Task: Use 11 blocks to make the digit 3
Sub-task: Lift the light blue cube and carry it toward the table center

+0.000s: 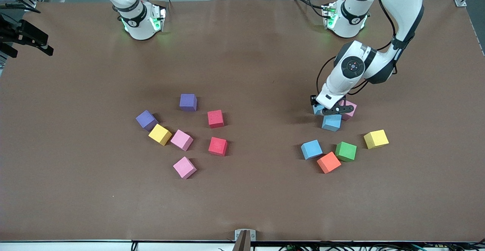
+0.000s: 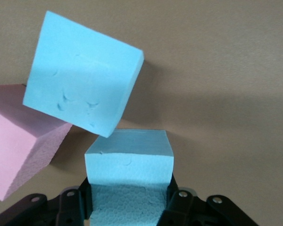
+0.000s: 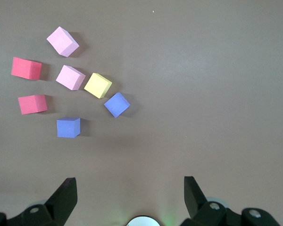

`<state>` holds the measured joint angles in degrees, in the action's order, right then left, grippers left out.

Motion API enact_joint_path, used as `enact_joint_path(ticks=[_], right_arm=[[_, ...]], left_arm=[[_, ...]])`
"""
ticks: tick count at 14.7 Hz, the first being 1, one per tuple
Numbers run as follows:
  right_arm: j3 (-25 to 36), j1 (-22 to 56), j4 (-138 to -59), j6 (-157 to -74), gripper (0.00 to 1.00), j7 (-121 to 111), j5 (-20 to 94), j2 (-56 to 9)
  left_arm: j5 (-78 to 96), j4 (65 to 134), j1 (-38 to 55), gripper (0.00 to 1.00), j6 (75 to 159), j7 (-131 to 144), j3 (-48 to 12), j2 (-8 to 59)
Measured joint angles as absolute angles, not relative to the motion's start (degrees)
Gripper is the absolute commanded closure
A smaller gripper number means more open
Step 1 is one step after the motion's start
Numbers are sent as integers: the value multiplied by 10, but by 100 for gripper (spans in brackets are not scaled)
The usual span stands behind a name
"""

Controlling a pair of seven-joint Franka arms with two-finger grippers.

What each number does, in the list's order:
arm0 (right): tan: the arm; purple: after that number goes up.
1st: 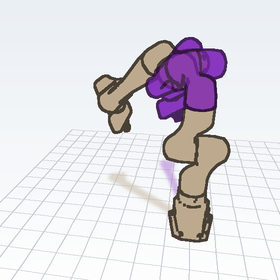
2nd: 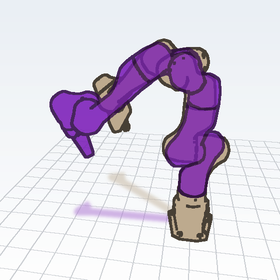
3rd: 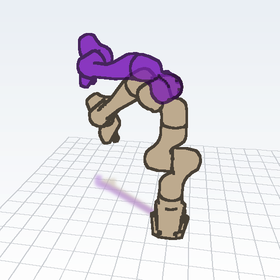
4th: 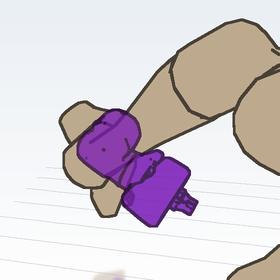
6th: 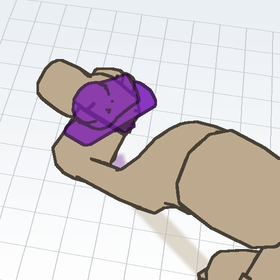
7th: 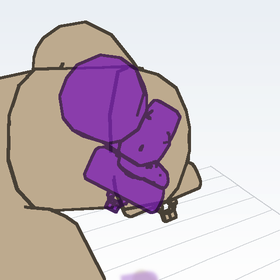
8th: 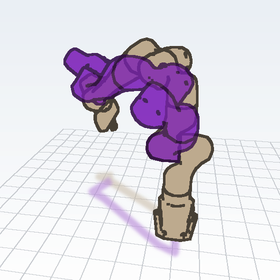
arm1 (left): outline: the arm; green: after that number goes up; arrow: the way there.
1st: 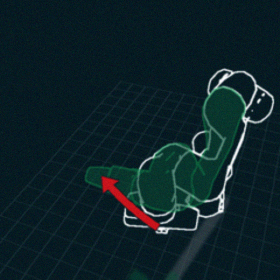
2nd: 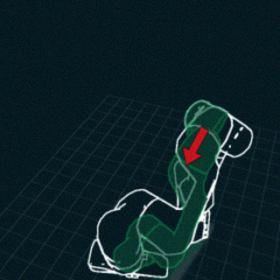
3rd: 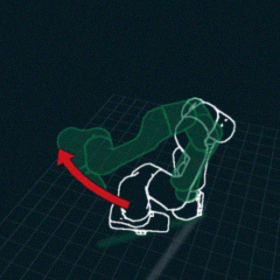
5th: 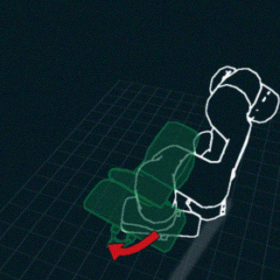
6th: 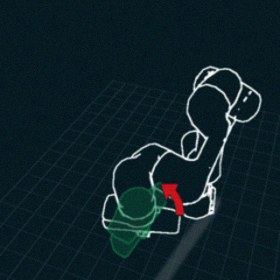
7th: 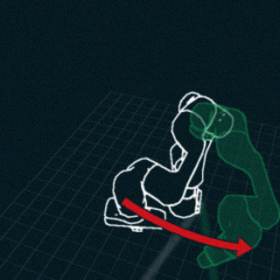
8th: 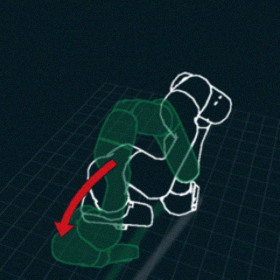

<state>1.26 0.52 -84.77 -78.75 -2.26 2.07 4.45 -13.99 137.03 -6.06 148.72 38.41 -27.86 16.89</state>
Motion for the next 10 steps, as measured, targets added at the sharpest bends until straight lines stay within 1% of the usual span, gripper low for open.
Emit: enact_joint_path(ticks=[3,8,10], right_arm=[[13,5,-848,-787,0,-23,21,44],[13,5,-848,-787,0,-23,17,44],[13,5,-848,-787,0,-23,14,44]], left_arm=[[-141,1361,-23,60,1487,417,-284,169],[-141,1332,107,60,1482,514,-289,169],[-141,1307,161,60,1457,560,-290,173]])
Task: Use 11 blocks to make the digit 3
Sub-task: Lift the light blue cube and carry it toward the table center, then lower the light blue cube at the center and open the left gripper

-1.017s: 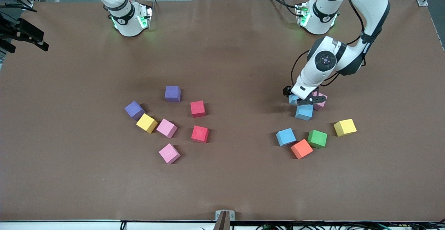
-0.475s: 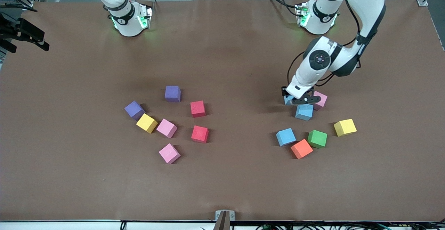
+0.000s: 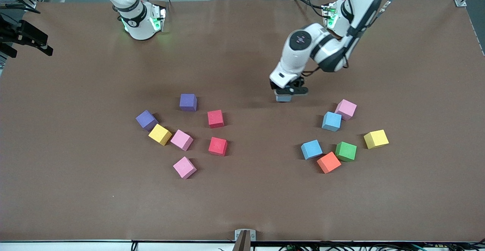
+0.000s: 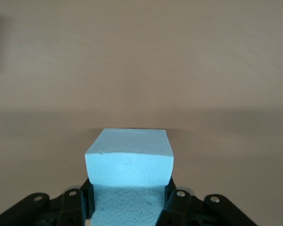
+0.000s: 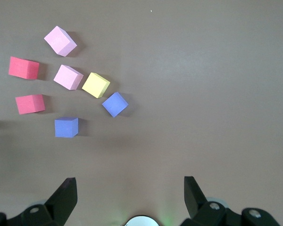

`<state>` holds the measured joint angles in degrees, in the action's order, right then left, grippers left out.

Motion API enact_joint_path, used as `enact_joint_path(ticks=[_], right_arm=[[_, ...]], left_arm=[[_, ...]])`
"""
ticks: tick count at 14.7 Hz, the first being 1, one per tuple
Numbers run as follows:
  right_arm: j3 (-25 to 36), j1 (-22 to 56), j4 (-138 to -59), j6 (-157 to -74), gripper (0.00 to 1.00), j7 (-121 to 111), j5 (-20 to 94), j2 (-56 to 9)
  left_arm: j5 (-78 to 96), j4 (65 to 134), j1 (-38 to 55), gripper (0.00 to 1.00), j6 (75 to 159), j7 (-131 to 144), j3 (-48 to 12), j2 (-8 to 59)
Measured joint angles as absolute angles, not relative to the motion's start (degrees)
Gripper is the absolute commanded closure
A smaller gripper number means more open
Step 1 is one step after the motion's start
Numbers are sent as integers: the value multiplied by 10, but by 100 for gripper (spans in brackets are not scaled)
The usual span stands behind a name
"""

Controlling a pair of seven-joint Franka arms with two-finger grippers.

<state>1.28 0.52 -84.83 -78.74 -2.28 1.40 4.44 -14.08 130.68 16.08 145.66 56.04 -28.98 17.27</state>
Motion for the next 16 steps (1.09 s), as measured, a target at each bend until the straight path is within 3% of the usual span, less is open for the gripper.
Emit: enact_joint_path(ticks=[7,12,13,15,16], right_arm=[[12,5,-848,-788,0,-23,10,44],[14,5,-849,-788,0,-23,9,36],[15,4,-850,-788,0,-23,9,32],[17,3,-850,-789,0,-23,8,20],[19,2,-850,-791,0,-23,8,13]], left_arm=[[-142,1162,320,60,1408,691,-286,284],[-155,1107,364,59,1387,701,-272,341],[-155,1099,365,53,1384,701,-272,343],[-155,1082,365,5,1371,701,-271,349],[-156,1074,365,0,1368,701,-270,353]])
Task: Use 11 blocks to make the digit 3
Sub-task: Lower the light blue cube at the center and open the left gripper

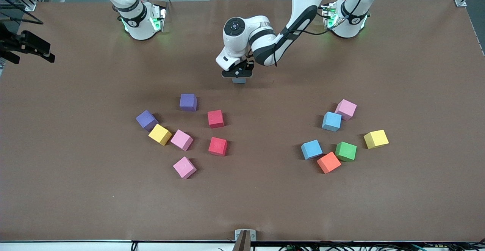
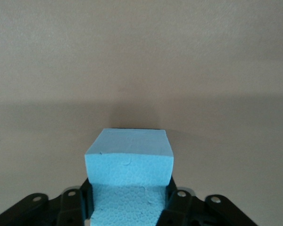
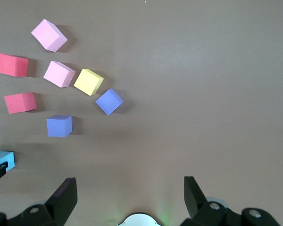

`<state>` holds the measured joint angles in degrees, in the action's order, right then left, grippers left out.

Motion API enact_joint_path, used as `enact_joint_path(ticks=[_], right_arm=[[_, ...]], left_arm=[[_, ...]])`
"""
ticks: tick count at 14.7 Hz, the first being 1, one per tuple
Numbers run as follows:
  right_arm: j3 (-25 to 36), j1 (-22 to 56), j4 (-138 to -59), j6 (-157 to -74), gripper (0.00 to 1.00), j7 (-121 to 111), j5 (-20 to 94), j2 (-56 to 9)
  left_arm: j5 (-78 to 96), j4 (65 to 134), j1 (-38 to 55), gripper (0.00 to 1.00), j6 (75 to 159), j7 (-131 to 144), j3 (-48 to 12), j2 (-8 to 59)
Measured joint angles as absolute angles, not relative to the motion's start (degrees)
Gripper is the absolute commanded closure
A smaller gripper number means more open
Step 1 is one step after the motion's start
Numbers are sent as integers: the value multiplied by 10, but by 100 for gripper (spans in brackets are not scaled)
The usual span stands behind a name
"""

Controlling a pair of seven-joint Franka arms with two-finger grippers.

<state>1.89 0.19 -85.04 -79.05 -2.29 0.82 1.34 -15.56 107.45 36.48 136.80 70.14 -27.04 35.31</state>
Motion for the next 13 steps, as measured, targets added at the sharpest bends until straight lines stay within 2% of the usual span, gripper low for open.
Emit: enact_joint_path(ticks=[8,13], right_arm=[[22,-13,-853,-851,0,-23,0,-70],[17,-10,-853,-884,0,-19,-26,-108]], left_arm=[[-160,1007,355,0,1279,701,-267,350],[-163,975,249,0,1276,657,-261,329]])
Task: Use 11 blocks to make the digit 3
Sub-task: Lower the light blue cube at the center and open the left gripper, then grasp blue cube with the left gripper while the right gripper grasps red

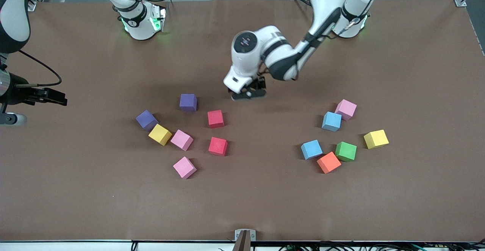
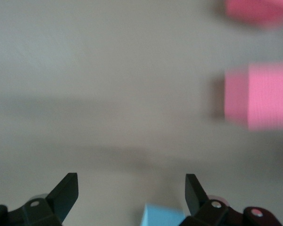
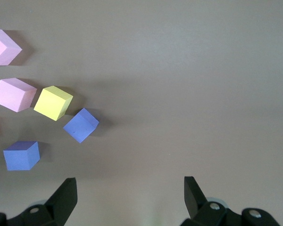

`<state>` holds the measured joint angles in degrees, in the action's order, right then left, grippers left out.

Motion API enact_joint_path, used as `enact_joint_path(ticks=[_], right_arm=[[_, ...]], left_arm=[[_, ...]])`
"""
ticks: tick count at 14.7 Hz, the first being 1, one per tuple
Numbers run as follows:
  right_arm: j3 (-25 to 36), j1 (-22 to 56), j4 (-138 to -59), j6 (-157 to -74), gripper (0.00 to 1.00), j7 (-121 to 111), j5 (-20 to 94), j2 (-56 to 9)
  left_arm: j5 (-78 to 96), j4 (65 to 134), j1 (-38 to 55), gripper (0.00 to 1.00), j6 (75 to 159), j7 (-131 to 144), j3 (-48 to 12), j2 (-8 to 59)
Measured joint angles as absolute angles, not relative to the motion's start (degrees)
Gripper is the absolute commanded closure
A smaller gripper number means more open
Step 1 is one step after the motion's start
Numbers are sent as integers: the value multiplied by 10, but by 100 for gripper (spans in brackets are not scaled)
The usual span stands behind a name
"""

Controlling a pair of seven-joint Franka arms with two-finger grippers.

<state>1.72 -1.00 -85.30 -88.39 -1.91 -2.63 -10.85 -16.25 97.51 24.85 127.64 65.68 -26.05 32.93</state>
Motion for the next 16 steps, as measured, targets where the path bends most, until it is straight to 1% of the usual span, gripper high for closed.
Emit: enact_joint_path(ticks=[2,5,8,12,16], right_arm=[[13,7,-853,-887,0,29,-26,-108],[10,53,-853,-896,0,141,-19,-113],[8,85,-855,-907,0,252,14,-132],[7,139,-855,-948,0,418,21,-162],[6,221,-855,-971,0,659,21,-172]], left_arm=[[-167,961,194,0,1275,646,-258,329],[-205,959,117,0,1273,624,-254,335],[-239,957,59,0,1277,605,-253,357],[-281,945,26,0,1288,605,-252,394],[-283,939,20,0,1307,599,-253,401]])
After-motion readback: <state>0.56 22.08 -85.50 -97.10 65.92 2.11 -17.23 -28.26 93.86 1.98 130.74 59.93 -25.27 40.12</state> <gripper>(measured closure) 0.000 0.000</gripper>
